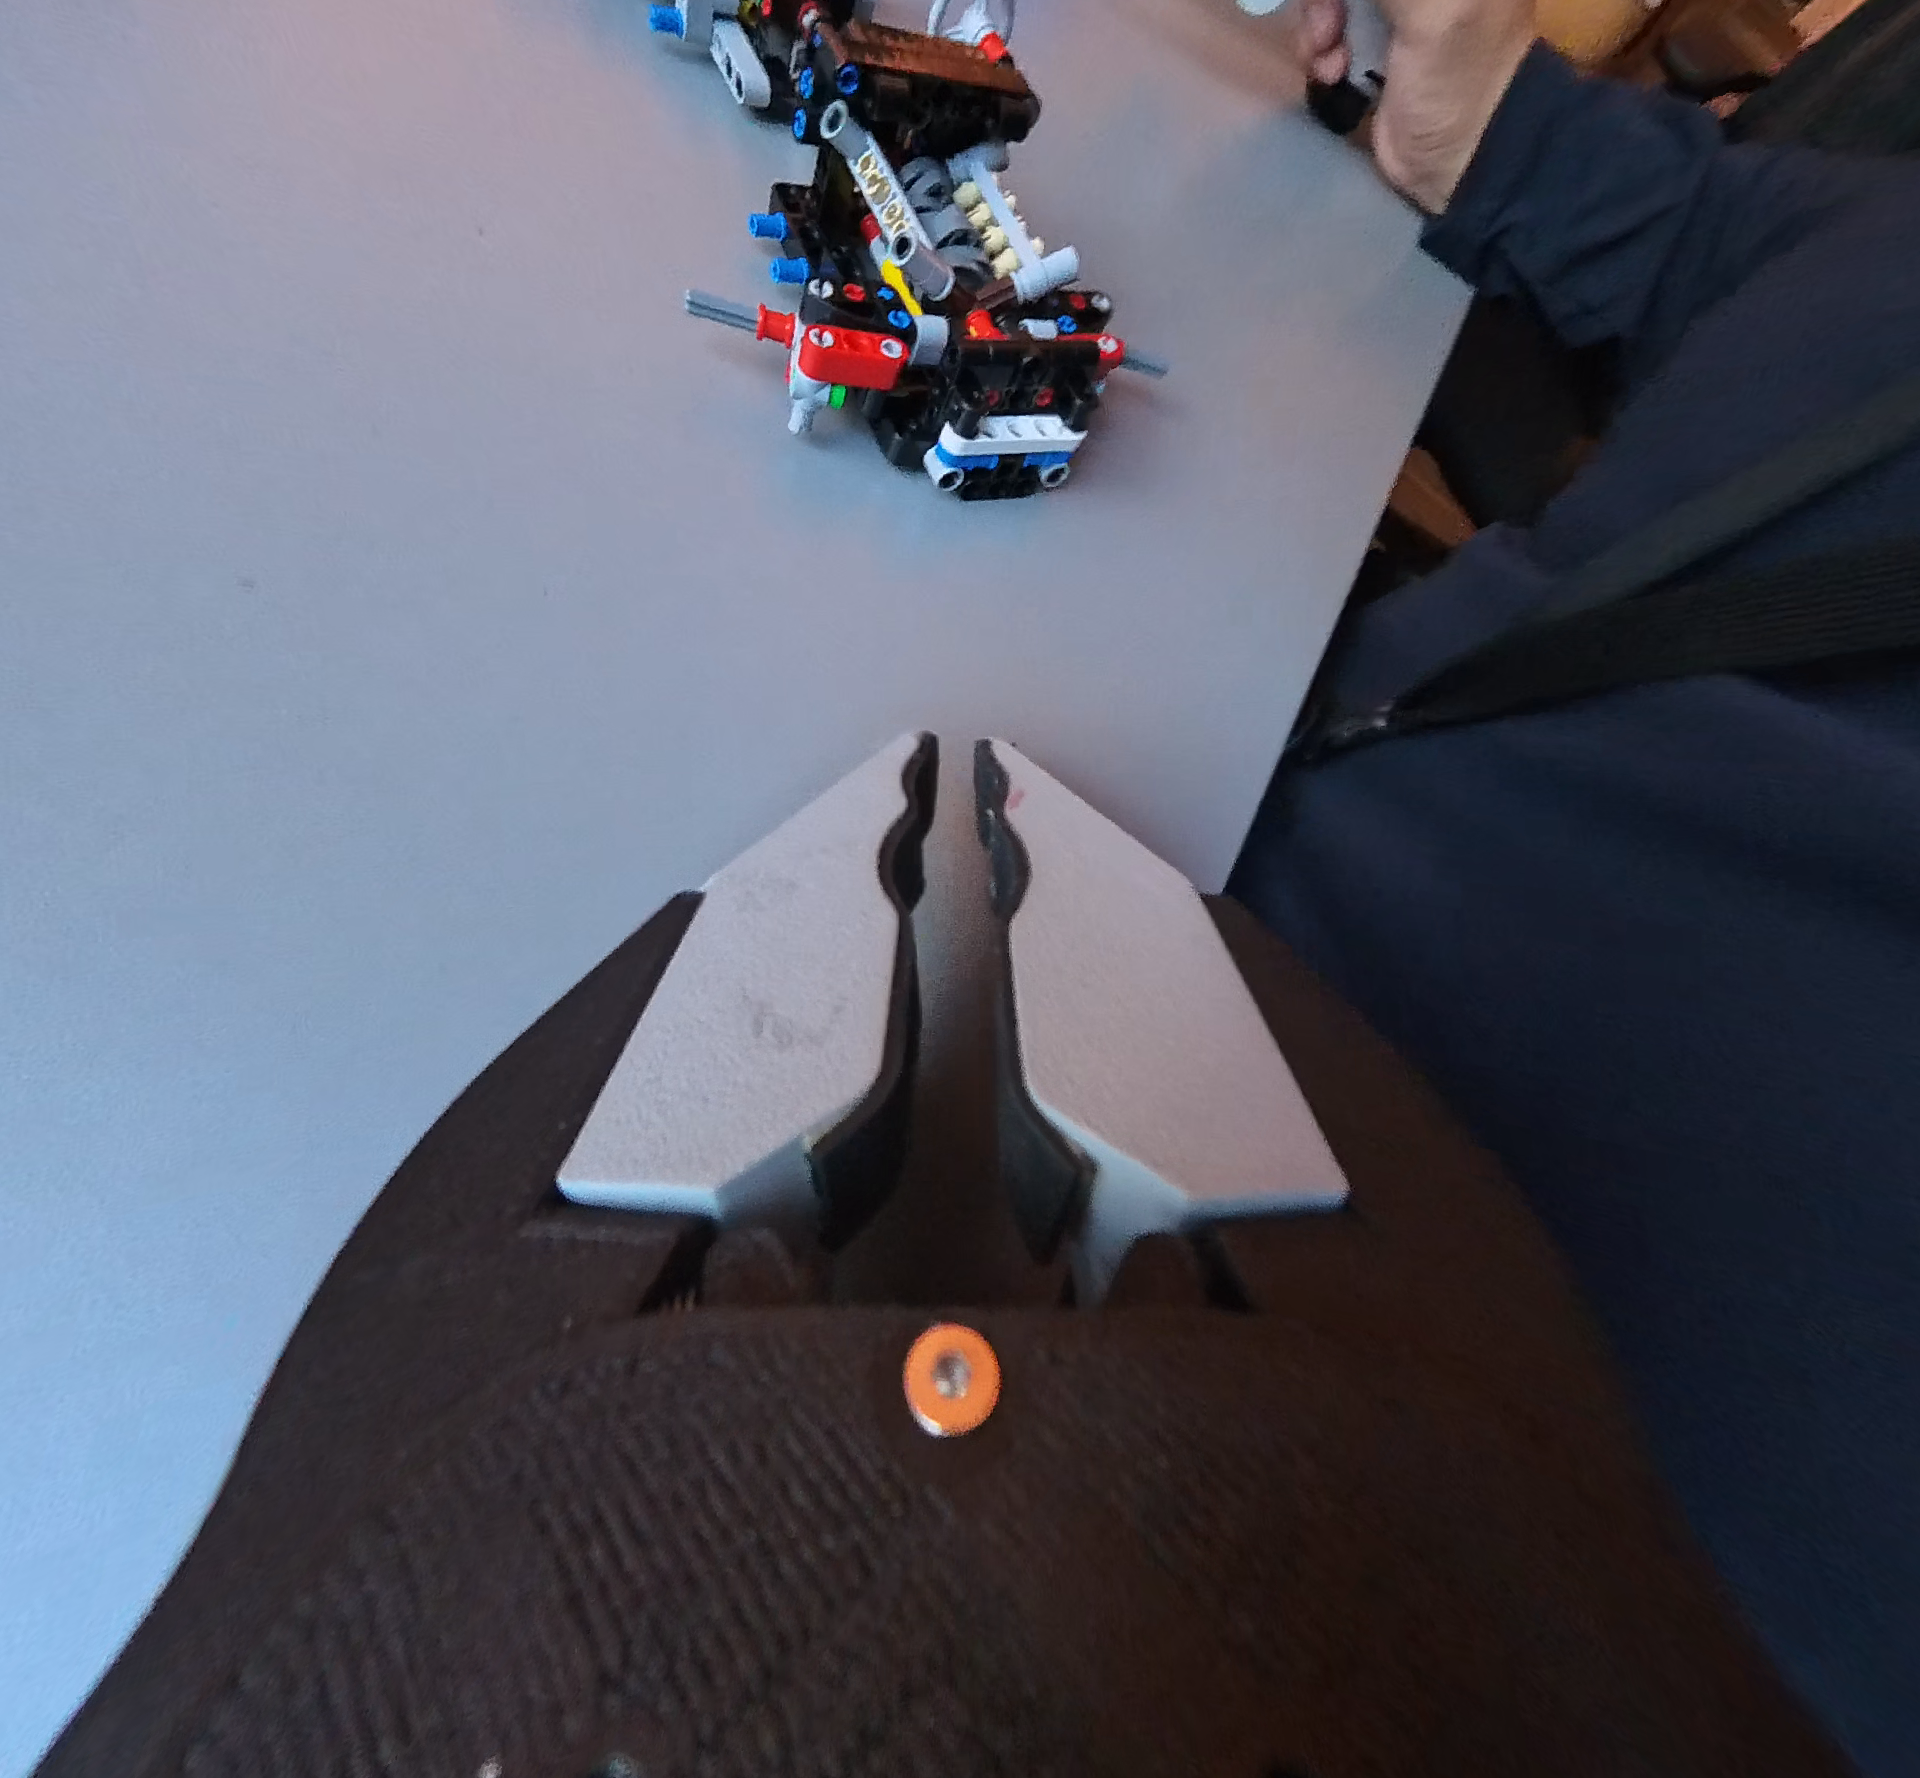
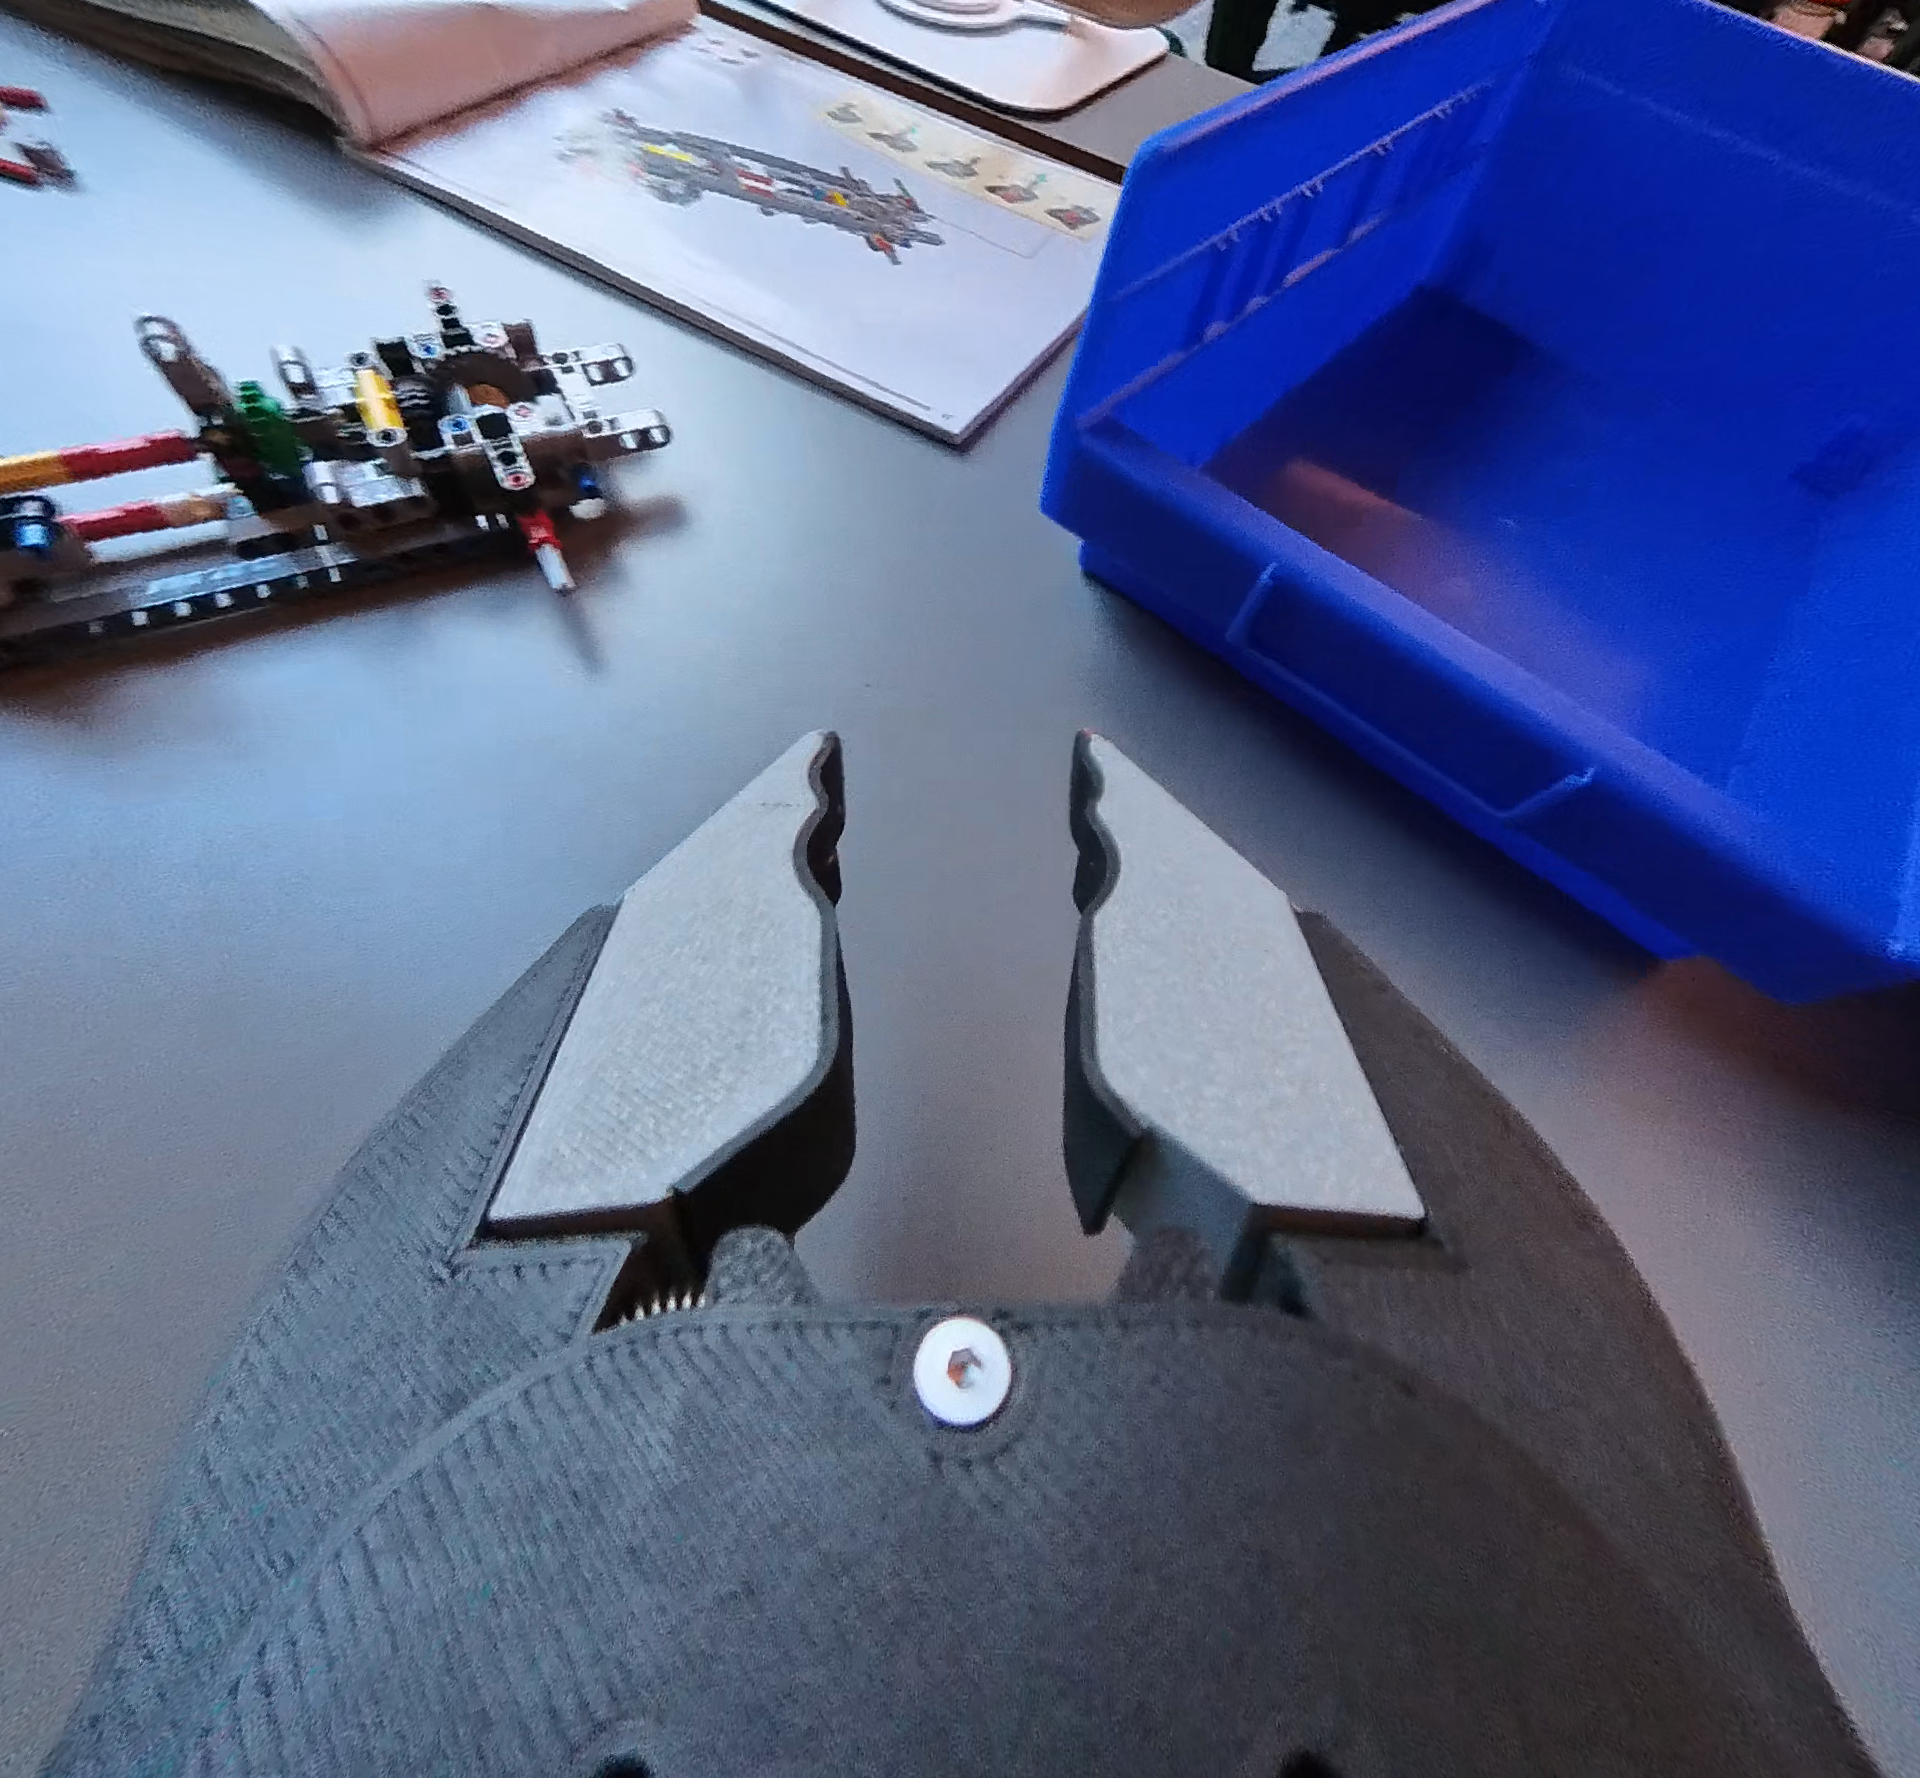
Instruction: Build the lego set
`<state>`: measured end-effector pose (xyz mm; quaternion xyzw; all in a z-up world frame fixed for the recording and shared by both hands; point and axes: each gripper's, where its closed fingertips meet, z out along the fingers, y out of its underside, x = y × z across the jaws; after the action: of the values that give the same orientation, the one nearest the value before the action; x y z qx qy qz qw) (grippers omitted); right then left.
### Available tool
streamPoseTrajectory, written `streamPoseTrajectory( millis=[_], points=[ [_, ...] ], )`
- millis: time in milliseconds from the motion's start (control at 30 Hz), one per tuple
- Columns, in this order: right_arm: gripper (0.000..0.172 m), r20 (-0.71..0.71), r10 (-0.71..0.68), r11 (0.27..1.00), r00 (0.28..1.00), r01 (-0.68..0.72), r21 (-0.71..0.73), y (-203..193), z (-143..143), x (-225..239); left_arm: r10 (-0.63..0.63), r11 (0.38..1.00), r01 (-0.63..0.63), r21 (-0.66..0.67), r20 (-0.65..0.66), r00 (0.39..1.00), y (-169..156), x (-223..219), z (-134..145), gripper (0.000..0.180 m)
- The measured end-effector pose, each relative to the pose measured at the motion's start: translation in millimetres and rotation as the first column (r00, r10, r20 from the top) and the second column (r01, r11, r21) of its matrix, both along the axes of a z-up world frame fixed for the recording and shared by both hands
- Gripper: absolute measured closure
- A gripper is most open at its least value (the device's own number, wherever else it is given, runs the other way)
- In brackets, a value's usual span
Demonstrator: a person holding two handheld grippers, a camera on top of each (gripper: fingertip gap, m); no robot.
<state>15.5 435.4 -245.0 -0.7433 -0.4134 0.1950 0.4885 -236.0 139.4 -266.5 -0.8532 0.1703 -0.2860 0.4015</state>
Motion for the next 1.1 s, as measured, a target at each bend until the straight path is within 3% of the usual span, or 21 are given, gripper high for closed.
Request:
streamPoseTrajectory(
  millis=[233, 933, 1100],
  points=[
    [0.131, 0.034, -0.045, 0.999, 0.998, 0.044, 0.027, 18, -2, -7, -0.001, 1.0, -0.002, 0.02, 0.117, 0.993, 0, -2, 12, 0.179],
    [0.134, 0.021, -0.001, 0.998, 1.0, 0.0, 0.068, 13, 4, -17, 0.027, 0.997, -0.028, 0.073, 0.008, 1.0, -1, -3, 9, 0.168],
    [0.135, 0.003, 0.026, 0.997, 1.0, -0.026, 0.07, 10, 7, -20, 0.089, 0.991, -0.102, 0.09, 0.132, 0.987, 0, -25, 31, 0.158]
  ],
)
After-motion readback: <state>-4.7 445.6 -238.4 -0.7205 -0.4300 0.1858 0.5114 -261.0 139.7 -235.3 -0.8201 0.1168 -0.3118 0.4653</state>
